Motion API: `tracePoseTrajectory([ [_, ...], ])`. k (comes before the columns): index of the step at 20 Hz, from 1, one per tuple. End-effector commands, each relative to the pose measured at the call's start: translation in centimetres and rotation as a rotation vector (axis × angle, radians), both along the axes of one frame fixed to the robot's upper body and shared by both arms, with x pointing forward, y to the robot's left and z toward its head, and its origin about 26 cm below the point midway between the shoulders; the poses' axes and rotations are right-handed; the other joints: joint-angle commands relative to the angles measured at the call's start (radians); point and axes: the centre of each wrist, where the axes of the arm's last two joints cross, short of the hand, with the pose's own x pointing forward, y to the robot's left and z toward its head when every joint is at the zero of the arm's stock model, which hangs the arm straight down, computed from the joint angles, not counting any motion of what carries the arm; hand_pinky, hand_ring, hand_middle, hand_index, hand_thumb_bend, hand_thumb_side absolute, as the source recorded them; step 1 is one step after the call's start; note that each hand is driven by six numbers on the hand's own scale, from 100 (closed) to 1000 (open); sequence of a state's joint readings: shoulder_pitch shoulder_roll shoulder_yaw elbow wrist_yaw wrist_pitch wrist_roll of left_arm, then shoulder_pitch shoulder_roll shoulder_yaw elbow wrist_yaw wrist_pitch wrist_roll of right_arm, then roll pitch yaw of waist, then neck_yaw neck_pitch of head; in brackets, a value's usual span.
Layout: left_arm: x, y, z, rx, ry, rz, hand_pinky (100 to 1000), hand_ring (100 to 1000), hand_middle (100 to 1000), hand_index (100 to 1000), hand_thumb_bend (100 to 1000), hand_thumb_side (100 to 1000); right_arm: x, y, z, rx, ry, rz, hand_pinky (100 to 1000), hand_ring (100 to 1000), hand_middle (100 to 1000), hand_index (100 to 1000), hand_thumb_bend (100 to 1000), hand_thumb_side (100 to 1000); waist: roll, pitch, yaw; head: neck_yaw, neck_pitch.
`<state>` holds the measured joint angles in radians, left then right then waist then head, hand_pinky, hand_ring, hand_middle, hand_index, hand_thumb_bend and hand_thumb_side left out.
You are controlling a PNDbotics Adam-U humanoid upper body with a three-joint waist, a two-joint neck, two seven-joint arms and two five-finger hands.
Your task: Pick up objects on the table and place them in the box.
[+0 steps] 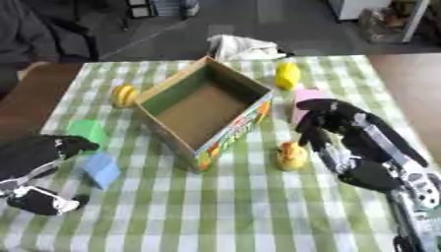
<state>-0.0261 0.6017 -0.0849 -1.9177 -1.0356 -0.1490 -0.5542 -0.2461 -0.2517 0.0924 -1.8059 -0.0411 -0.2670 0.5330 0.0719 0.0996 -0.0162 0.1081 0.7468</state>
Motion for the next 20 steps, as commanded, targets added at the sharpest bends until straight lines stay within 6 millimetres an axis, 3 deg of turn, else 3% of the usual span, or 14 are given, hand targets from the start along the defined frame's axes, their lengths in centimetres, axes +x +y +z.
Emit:
tracePoseTrajectory([
  [1,0.7,1.1,1.1,0.048,-0.014,-0.008,812,833,862,983,470,480,0.1,-0.3,0.8,-0.016,-0.026,-0.007,689,511,566,831,100,452,-0.001,-0.008,-0.001,0.000,0.006],
  [14,4.2,2.3,1.4,0.167,0.049,-0.073,815,845,870,982,642,518,0.1,-0.2,0.7,-0.019,-0.021,-0.002,685,509,562,828,100,449,-0.001,-0.007,-0.014,0.015,0.016],
  [20,5.3,2.7,1.2,0.202,0.073,-0.087,799,827,855,973,647,526,0.1,-0.2,0.6,-0.021,-0.020,-0.002,684,507,560,826,100,448,-0.001,-0.007,-0.018,0.017,0.019],
])
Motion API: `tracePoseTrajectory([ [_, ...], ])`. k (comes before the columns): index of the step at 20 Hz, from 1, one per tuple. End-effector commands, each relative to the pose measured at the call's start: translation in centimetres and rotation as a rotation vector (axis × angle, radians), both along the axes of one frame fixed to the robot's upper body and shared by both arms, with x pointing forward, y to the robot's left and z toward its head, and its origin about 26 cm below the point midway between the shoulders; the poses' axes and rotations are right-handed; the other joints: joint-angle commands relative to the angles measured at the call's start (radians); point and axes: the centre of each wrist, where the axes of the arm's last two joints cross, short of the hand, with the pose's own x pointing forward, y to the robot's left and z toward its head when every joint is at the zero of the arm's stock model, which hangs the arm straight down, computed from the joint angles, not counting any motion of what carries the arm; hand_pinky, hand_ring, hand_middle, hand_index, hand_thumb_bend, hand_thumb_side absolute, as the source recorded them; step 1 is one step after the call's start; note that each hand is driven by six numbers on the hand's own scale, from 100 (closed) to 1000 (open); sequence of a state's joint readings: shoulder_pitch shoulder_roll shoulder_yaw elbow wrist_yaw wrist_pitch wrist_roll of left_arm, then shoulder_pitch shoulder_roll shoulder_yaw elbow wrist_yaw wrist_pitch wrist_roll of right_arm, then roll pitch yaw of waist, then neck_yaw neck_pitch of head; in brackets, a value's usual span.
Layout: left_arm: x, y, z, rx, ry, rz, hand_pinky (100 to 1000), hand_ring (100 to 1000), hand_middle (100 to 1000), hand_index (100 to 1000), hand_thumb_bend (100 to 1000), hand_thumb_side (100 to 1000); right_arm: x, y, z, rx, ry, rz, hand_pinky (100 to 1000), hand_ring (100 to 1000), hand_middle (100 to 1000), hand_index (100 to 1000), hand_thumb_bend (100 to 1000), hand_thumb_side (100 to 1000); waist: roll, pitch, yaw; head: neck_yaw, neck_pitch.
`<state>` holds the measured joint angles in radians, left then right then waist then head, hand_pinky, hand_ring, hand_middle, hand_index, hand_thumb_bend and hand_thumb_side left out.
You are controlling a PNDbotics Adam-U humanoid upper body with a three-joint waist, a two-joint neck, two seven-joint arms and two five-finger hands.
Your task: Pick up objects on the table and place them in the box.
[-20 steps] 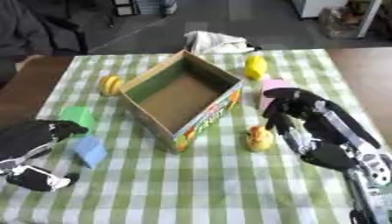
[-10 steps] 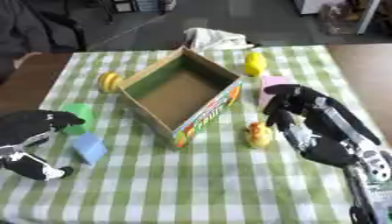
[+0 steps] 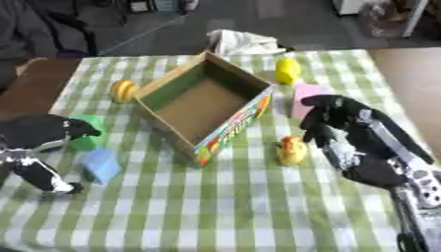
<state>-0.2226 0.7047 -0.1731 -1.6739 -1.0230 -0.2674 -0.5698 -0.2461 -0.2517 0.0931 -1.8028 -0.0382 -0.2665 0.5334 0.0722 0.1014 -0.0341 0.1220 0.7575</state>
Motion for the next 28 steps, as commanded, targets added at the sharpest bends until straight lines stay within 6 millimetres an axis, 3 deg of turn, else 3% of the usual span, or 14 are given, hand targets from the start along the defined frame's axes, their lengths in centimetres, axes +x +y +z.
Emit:
tracePoseTrajectory([
  [1,0.5,0.8,0.8,0.042,-0.006,-0.002,790,818,850,971,629,521,0.1,-0.2,0.7,-0.017,-0.023,-0.001,684,507,560,826,100,448,-0.001,-0.008,-0.001,0.003,0.009],
  [16,1.0,-0.4,-1.9,-0.018,0.047,-0.001,610,656,754,903,440,468,0.1,-0.1,0.8,-0.015,-0.024,-0.002,680,505,555,824,100,449,-0.003,-0.007,-0.006,0.004,0.012],
  [20,0.9,-0.8,-2.4,-0.026,0.059,-0.011,508,546,637,834,343,436,0.1,-0.1,0.8,-0.015,-0.025,-0.003,679,505,554,824,100,449,-0.003,-0.007,-0.007,0.004,0.012],
  [24,0.7,-1.0,-1.7,-0.045,0.038,-0.030,401,457,515,763,236,388,0.1,-0.1,0.8,-0.015,-0.026,-0.007,678,504,552,823,100,449,-0.002,-0.006,-0.007,0.001,0.013],
  [28,0.4,-1.5,1.5,-0.104,-0.055,-0.080,371,433,488,744,161,341,0.1,-0.2,0.8,-0.016,-0.025,-0.012,677,504,551,823,100,449,0.000,-0.008,-0.005,-0.003,0.013],
])
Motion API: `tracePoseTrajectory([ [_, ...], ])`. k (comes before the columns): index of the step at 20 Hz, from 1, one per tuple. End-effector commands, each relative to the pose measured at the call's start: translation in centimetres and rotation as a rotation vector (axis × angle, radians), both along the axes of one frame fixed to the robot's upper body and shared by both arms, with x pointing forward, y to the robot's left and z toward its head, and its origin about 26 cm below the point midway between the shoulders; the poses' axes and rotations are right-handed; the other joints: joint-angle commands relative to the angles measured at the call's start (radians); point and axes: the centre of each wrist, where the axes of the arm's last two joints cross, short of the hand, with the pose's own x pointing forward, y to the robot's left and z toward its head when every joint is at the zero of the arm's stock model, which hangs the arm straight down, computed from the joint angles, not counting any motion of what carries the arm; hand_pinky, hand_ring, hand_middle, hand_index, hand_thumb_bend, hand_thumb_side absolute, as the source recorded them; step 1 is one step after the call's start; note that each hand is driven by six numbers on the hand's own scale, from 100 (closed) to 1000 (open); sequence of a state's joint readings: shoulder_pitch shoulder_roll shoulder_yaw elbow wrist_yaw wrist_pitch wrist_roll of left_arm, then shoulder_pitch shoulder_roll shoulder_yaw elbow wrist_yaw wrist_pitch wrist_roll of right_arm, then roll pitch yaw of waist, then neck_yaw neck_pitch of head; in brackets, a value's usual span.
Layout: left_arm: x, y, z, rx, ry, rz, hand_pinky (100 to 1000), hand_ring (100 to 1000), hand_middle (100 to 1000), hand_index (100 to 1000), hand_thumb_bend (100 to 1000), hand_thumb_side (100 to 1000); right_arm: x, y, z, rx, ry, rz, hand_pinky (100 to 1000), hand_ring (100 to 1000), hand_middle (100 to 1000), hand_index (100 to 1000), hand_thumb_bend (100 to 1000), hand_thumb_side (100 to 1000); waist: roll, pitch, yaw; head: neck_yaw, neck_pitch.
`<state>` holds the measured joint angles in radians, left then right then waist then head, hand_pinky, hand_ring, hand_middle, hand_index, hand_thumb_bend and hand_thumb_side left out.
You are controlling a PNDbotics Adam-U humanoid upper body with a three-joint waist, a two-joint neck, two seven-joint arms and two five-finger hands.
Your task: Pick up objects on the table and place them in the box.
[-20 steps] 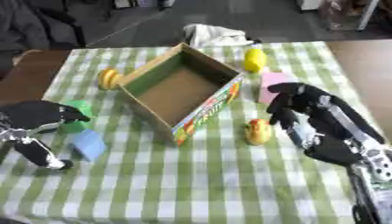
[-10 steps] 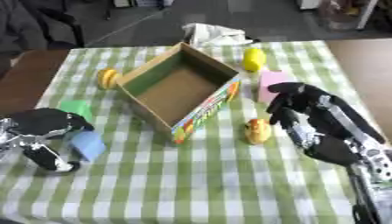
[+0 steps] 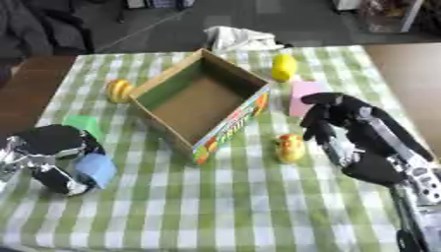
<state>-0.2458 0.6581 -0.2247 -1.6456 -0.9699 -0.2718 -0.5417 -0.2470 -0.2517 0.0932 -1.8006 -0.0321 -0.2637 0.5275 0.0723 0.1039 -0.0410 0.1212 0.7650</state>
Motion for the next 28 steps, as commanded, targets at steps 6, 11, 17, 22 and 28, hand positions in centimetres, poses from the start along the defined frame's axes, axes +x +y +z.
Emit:
tracePoseTrajectory([
  [6,-0.4,-1.8,9.8,-0.134,-0.225,-0.142,363,428,483,744,113,304,0.1,-0.2,0.7,-0.020,-0.022,-0.003,676,503,549,821,100,448,0.004,-0.015,0.001,0.001,0.005],
  [11,1.6,-4.5,12.1,-0.167,-0.219,-0.238,366,431,483,745,113,306,0.1,0.1,0.6,-0.020,-0.017,0.009,675,502,548,820,100,447,0.003,-0.018,-0.014,0.012,0.005],
  [17,4.8,-8.2,12.1,-0.153,-0.214,-0.316,367,438,492,753,145,317,0.1,0.5,0.6,-0.013,-0.017,0.025,674,501,546,819,100,446,-0.006,-0.015,-0.032,0.014,0.005],
  [22,6.3,-10.2,10.5,-0.104,-0.201,-0.341,407,467,525,778,202,353,0.1,0.6,0.7,-0.009,-0.019,0.030,673,501,544,819,100,447,-0.008,-0.013,-0.038,0.012,0.005],
  [28,7.2,-11.5,7.9,-0.068,-0.191,-0.324,428,485,540,787,192,357,0.2,0.7,0.7,-0.008,-0.020,0.034,673,500,542,817,100,446,-0.011,-0.012,-0.041,0.010,0.005],
])
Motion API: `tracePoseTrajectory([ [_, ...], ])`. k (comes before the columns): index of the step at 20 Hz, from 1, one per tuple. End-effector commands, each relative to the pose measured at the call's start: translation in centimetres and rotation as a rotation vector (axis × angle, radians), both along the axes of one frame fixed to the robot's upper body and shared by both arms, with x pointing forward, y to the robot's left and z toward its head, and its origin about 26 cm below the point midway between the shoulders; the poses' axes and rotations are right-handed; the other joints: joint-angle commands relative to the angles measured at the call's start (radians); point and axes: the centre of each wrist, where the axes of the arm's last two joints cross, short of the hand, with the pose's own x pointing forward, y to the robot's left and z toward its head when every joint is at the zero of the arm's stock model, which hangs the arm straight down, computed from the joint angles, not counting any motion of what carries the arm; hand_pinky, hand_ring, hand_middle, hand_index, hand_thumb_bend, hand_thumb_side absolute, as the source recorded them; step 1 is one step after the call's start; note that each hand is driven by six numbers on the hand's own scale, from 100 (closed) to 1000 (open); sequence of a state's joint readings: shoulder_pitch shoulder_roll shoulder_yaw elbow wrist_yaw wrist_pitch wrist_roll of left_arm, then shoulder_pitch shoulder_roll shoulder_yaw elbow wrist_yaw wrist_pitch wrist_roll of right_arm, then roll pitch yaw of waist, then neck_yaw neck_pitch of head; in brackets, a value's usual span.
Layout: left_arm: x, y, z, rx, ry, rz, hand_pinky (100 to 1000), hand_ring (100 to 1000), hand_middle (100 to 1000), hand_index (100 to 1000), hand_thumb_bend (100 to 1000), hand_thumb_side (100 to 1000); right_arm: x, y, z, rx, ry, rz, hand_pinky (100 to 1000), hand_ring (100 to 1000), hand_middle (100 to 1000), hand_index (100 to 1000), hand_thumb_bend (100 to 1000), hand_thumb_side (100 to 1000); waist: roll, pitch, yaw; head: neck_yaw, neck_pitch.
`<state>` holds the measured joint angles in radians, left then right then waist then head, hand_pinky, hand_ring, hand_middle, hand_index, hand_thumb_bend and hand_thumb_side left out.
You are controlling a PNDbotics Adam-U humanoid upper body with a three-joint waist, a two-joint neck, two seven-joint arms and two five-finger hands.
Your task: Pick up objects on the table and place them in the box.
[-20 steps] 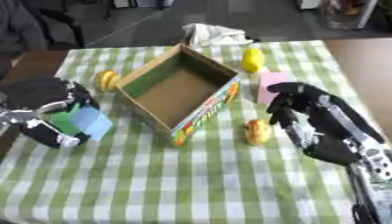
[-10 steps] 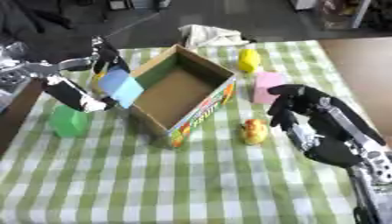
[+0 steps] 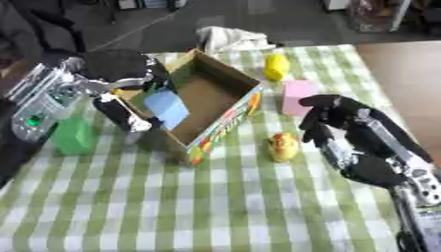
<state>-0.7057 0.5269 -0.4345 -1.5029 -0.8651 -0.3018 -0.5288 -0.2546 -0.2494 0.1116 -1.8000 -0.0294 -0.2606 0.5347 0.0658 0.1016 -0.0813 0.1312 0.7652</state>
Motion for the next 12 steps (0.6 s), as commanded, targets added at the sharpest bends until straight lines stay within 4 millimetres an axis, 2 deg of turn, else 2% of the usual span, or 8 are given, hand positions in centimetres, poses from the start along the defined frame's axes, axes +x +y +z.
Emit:
tracePoseTrajectory([
  [1,0.5,-0.4,0.0,0.018,-0.030,0.010,437,494,548,792,188,355,0.1,0.1,0.6,0.002,-0.021,0.010,672,500,542,816,100,446,-0.004,-0.009,-0.001,-0.001,0.005],
  [9,1.0,-0.9,-1.9,-0.022,-0.014,0.027,489,550,629,867,187,348,0.1,0.2,0.7,0.002,-0.021,0.013,671,500,540,814,100,446,-0.006,-0.008,-0.004,-0.001,0.005],
  [12,1.0,-1.0,-2.3,-0.012,-0.004,0.025,562,622,708,908,254,368,0.1,0.2,0.7,0.003,-0.022,0.014,671,500,539,813,100,447,-0.005,-0.008,-0.005,-0.001,0.005],
])
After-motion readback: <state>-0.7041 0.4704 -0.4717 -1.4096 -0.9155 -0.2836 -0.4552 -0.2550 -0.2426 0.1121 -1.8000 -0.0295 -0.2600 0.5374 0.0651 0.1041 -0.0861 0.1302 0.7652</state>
